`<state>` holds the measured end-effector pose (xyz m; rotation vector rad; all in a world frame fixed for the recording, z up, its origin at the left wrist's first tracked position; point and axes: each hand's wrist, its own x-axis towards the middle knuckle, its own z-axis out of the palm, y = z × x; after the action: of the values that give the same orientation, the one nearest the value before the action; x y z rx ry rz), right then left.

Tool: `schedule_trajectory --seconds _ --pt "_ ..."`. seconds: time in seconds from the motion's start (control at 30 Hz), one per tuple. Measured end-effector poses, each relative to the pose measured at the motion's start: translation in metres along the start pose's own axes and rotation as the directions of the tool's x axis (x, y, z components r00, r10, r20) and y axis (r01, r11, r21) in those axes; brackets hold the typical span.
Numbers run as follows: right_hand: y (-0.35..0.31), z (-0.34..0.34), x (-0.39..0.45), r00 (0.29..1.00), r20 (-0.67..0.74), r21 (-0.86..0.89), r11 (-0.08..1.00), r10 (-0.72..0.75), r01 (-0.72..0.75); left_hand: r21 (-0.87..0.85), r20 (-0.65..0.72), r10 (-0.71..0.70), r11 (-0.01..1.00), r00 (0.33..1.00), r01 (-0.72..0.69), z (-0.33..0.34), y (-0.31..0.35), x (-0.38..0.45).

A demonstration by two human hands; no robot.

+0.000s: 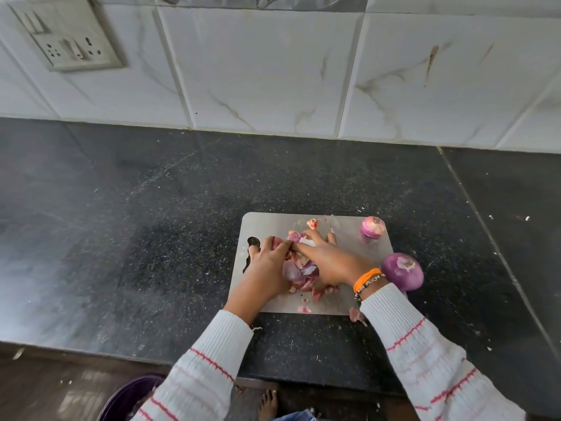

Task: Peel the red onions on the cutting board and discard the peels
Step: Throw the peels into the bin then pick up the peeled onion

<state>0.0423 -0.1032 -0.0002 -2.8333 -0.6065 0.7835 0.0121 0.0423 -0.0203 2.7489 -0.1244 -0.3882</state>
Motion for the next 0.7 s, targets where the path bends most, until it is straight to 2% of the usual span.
schedule_trajectory --seconds 0.1,0.2,0.3,0.4,0.53,0.63,0.7 --pt "0.000 0.005 0.000 0.996 -0.085 0.066 0.998 0.009 -0.003 -0.059 -0.130 -0.043 0.998 0.991 0.035 0.011 0.002 -0.002" --pt "-0.004 0.006 -0.004 0.986 -0.168 0.114 0.993 -0.006 0.025 -0.221 -0.221 -0.093 0.974 0.971 0.043 0.018 0.003 -0.004" --pt "-0.007 0.008 -0.009 0.951 -0.308 0.150 0.986 -0.018 0.067 -0.348 -0.282 -0.119 0.937 0.952 0.014 0.016 0.007 -0.006" --pt "-0.012 0.011 -0.013 0.899 -0.438 0.138 0.987 -0.011 0.079 -0.399 -0.304 -0.145 0.917 0.941 0.013 0.011 0.011 -0.009" --pt "-0.014 0.014 -0.014 0.864 -0.503 0.139 0.987 -0.001 0.082 -0.442 -0.342 -0.179 0.897 0.923 0.010 0.009 0.010 -0.008" --pt "-0.009 0.012 -0.014 0.867 -0.497 0.280 0.954 0.046 0.110 -0.555 -0.296 -0.248 0.831 0.923 0.045 0.005 0.008 -0.012" --pt "-0.006 0.007 -0.015 0.878 -0.471 0.390 0.913 0.083 0.123 -0.674 -0.227 -0.295 0.735 0.928 0.068 0.000 0.008 -0.015"
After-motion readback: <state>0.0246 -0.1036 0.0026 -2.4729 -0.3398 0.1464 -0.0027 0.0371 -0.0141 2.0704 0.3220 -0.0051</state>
